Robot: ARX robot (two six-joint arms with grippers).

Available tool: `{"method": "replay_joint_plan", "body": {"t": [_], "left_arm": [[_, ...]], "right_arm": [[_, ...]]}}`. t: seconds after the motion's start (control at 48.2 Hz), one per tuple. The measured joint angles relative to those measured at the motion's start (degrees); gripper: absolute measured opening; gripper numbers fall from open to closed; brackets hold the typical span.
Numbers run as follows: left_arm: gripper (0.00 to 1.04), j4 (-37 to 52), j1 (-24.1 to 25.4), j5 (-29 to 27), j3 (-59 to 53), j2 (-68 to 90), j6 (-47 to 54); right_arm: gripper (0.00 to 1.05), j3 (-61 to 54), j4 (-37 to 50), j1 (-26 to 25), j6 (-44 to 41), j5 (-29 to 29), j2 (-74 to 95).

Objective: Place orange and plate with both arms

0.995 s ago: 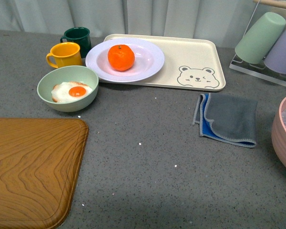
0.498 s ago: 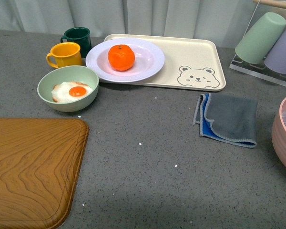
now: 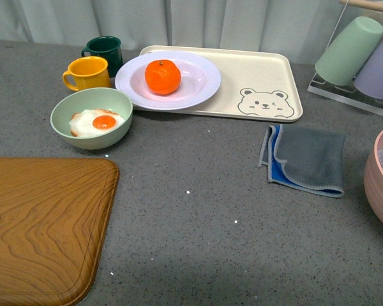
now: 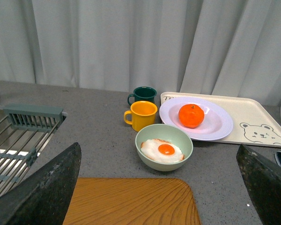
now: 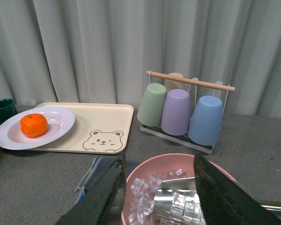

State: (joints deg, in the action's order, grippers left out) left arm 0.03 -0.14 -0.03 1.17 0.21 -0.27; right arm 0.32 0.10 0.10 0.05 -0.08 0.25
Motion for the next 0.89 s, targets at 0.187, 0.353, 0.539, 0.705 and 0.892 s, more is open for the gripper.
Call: {"method": "replay_joint_plan", "body": {"t": [0.187, 0.353, 0.539, 0.705, 0.892], "left_arm": [[0.98, 0.00, 0.00, 0.02, 0.00, 0.00, 0.02], [0.98, 0.00, 0.00, 0.02, 0.00, 0.00, 0.00], [0.98, 0.00, 0.00, 0.02, 0.00, 0.00, 0.00], [0.98, 0.00, 0.00, 0.02, 0.00, 0.00, 0.00], [0.98, 0.00, 0.00, 0.02, 0.00, 0.00, 0.00]], "right_arm": [[0.80, 0.00, 0.00, 0.00, 0.00, 0.00, 0.00], [0.96, 0.00, 0.00, 0.00, 0.04, 0.00, 0.00], [0.95, 0.00, 0.00, 0.00, 0.02, 0.00, 0.00], [0.95, 0.00, 0.00, 0.00, 0.02, 0.00, 0.00], [0.95, 0.00, 0.00, 0.00, 0.02, 0.00, 0.00]]}}
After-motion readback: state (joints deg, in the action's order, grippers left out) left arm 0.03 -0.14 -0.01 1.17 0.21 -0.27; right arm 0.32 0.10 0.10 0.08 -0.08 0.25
